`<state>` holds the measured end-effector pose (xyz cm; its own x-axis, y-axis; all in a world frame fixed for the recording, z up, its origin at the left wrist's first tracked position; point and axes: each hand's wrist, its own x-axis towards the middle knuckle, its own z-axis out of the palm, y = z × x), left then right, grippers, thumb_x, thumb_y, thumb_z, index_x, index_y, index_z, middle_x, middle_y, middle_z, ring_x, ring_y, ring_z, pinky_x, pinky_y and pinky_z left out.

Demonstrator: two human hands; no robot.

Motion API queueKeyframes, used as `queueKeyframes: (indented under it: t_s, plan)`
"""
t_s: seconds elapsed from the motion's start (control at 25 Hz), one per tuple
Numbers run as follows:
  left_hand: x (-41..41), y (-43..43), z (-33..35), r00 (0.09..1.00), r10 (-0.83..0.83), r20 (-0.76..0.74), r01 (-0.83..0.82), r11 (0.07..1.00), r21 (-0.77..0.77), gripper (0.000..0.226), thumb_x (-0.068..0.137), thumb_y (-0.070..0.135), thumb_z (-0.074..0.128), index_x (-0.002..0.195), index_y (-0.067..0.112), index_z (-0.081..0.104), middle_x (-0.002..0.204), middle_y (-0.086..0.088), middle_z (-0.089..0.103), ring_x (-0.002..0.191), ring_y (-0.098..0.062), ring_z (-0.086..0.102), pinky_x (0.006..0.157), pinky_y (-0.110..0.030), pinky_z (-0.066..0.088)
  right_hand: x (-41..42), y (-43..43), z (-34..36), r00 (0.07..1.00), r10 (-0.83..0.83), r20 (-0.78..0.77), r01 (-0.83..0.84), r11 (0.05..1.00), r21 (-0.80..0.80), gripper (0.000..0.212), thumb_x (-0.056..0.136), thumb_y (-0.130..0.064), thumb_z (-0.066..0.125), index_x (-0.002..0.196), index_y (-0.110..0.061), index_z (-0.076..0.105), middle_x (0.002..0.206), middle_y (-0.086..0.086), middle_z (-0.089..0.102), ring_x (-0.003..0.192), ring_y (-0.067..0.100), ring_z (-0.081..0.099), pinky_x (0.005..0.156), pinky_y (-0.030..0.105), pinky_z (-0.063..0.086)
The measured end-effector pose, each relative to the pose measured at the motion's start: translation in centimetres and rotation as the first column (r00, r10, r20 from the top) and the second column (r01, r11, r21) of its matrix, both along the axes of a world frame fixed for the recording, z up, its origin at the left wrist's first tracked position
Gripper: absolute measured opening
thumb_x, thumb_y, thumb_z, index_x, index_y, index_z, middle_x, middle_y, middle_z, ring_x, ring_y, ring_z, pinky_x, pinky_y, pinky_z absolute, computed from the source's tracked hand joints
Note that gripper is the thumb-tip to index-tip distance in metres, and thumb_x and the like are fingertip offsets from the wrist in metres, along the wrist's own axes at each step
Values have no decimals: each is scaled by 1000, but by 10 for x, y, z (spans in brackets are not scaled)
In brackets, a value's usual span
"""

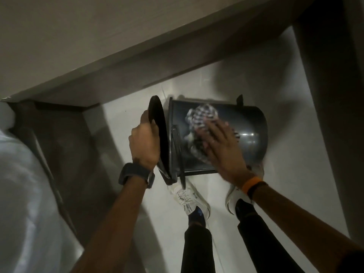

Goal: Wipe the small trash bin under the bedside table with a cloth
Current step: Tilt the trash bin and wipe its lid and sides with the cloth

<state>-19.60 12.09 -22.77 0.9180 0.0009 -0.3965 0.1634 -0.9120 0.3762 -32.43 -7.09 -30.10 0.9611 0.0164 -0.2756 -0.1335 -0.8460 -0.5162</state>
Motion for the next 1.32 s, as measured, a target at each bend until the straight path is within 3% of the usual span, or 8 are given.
queueKeyframes:
  t_s: [0.12, 0.56, 0.68, 0.8, 0.96, 1.08, 1.2, 1.32]
  plan:
    - [-22, -17, 7, 1000, -7, 0, 7, 1000, -15, 37, 105, 16, 43, 142, 12, 45, 114, -21, 71, 99, -45, 65, 78, -46, 48, -43, 3, -2, 990, 141, 17, -140, 990, -25, 52, 111, -49, 21, 162, -46, 15, 176, 0, 16, 164, 12, -20, 136, 51, 5]
    - [61, -57, -33, 931, -290, -223, 339, 912, 231, 41, 100, 41, 48, 122, 10, 64, 115, -20, 69, 103, -42, 64, 79, -41, 49, -27, -17, -19, 993, 114, 31, -113, 993, -22, 57, 104, -53, 40, 159, -41, 30, 176, -2, 17, 165, 14, -11, 136, 37, -14]
    - [73, -72, -31, 890, -377, -257, 441, 857, 266, 31, 102, 23, 49, 113, -2, 64, 113, -26, 68, 102, -45, 64, 72, -39, 44, -15, -42, -19, 974, -225, -5, 224, 973, -54, 55, 101, -52, 37, 153, -33, 42, 171, 6, 31, 164, 29, 19, 136, 53, 8]
    - [55, -86, -8, 862, -481, -159, 505, 794, 338, 23, 99, 6, 48, 115, -4, 61, 111, -26, 69, 95, -45, 67, 71, -43, 48, 8, -73, -12, 686, -720, -102, 709, 694, -127, 64, 97, -44, 32, 149, -14, 51, 164, 15, 45, 158, 35, 32, 133, 54, 21]
    - [-9, -83, 26, 861, -497, 112, 412, 809, 419, 53, 91, 5, 64, 142, 2, 48, 144, -21, 55, 71, -39, 71, 58, -41, 56, 41, -35, 17, 697, -714, -65, 715, 686, 136, 61, 101, -46, 40, 156, -18, 43, 170, 9, 36, 162, 29, 27, 136, 52, 18]
    - [-67, -77, 38, 888, -384, 254, 305, 904, 301, 51, 92, 11, 61, 142, 3, 52, 152, -18, 47, 98, -42, 72, 58, -43, 62, 36, -6, 24, 870, -476, 128, 409, 841, 353, 55, 102, -46, 49, 152, -23, 44, 171, 4, 31, 163, 29, 23, 135, 53, 19]
    - [-90, -68, 42, 916, -213, 339, 217, 976, 28, 41, 88, 9, 73, 127, 0, 66, 144, -14, 56, 130, -27, 58, 84, -38, 62, 27, -23, 9, 775, -630, 36, 573, 726, 381, 50, 101, -41, 49, 149, -29, 42, 170, 6, 35, 163, 29, 22, 133, 61, 20]
    - [-68, -53, 47, 984, 122, 133, -69, 935, -347, 24, 86, 30, 76, 108, 41, 72, 149, 5, 49, 127, 9, 50, 94, -13, 48, 24, -44, -6, 734, -679, -15, 638, 682, 359, 43, 98, -37, 49, 140, -34, 46, 168, 6, 39, 163, 28, 24, 133, 58, 22]
